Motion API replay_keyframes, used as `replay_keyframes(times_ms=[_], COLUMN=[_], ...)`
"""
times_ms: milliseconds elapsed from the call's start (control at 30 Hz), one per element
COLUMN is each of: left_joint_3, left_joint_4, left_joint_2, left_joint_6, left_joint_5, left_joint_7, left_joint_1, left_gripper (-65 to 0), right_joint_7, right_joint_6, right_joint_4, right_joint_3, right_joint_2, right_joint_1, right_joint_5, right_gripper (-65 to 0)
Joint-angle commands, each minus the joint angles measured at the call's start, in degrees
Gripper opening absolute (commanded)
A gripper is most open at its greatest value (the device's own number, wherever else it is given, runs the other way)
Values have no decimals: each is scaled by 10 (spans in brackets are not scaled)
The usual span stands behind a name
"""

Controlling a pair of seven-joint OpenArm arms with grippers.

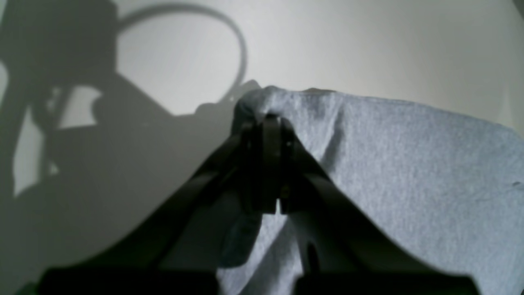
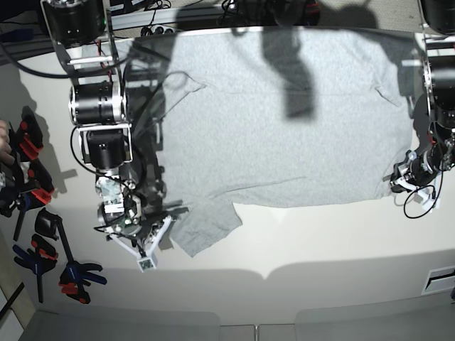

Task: Fold the T-shirt properly
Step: 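Move the right gripper to the hem corner and grasp it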

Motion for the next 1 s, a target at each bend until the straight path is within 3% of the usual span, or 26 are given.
replay_keyframes(times_ms=[0, 100, 233, 300, 467, 600, 700, 767, 900, 967], left_joint_3=[0, 0, 0, 0, 0, 0, 0, 0, 0, 0], left_joint_4=[5, 5, 5, 5, 5, 5, 5, 5, 5, 5], left_joint_2=[-9, -9, -9, -9, -9, -9, -9, -9, -9, -9], left_joint_6=[0, 0, 0, 0, 0, 0, 0, 0, 0, 0], left_joint_5=[-2, -2, -3, -3, -3, -3, -3, -3, -3, -3], left_joint_7=[0, 0, 0, 4, 4, 3, 3, 3, 3, 3], left_joint_1=[-14, -14, -14, -14, -14, -14, -14, -14, -14, -14], left_gripper=[-650, -650, -650, -650, -650, -650, -650, -650, -650, -650], right_joint_7=[9, 19, 72, 78, 81, 93, 103, 102, 100, 100], right_joint_6=[-4, -4, -4, -4, -28, -40, -38, -34, -26, -30], right_joint_4=[13, 13, 13, 12, -15, -77, -102, -103, -102, -97], right_joint_3=[2, 2, 2, 2, 2, 2, 2, 2, 2, 2], right_joint_2=[4, 4, 5, 5, 5, 5, 5, 4, -2, -6], right_joint_1=[24, 23, 16, 12, -7, -9, -10, -13, -12, -10], right_joint_5=[3, -5, -17, -17, -11, -11, -11, -11, -14, -15], right_gripper=[-650, -650, -331, -296, -300, -370, -380, -437, -644, -650])
